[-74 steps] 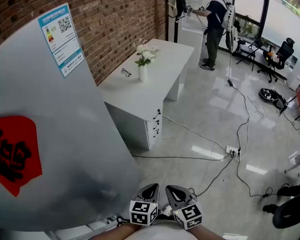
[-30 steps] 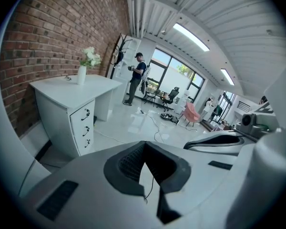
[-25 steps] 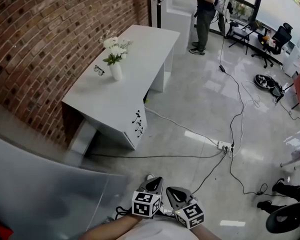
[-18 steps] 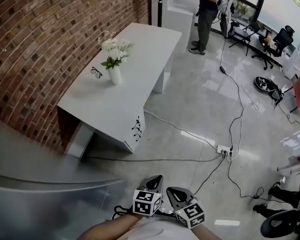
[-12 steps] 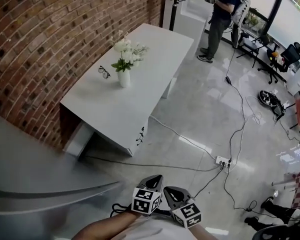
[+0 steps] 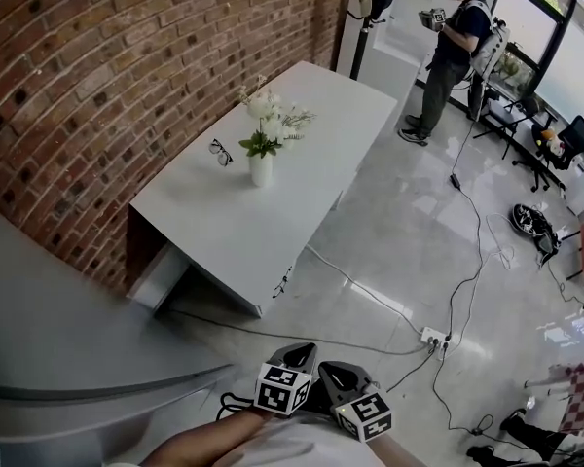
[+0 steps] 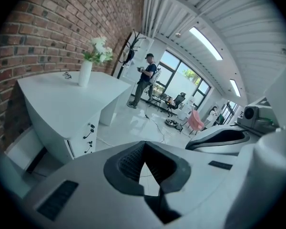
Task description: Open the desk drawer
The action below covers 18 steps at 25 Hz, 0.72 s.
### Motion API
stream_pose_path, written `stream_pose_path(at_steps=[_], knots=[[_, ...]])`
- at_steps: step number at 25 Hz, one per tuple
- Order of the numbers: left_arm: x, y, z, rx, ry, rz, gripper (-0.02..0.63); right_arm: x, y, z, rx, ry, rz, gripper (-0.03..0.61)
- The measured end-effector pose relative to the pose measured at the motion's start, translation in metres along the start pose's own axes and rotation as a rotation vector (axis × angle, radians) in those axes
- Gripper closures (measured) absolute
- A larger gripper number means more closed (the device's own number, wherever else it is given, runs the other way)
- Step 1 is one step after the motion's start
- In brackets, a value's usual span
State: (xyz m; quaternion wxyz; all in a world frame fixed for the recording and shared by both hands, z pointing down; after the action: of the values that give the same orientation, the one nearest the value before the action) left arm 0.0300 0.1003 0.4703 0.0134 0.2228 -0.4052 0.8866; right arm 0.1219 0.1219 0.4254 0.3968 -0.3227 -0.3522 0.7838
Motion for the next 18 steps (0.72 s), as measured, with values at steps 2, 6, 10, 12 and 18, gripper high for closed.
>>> stream_pose_path(at_steps=[2,6,10,12,18], knots=[[0.002,0.004,0.001,-0.005,0.002,-0.005,0.606,-0.003,0.005,0.002,0.001,0.010,-0.013,0.569],[0.006,0.012,0.007,-0.008,0.004,-0.017,0.606,-0.010,0.015,0.011,0.005,0.037,-0.042,0.569],[0.015,0.026,0.017,-0.030,0.039,-0.042,0.606,-0.030,0.029,0.030,0.016,0.064,-0.080,0.569],[0.020,0.033,0.023,-0.042,0.058,-0.051,0.606,-0.043,0.042,0.042,0.006,0.081,-0.096,0.569],[0.038,0.060,0.047,-0.095,0.133,-0.081,0.606,-0.090,0.069,0.074,0.031,0.200,-0.193,0.569]])
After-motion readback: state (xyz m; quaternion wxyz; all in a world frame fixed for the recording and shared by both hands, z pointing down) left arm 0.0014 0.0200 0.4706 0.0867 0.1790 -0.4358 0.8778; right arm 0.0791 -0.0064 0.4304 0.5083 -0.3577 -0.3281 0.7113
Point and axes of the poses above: the fingertips, and each gripper's own axes: z forward along the fingers, x to its left, y out of its top, the point moved 6 cm from there along -z, backward along the fingers, and after that the axes turned 5 degrees about y, right-handed, at the moved point
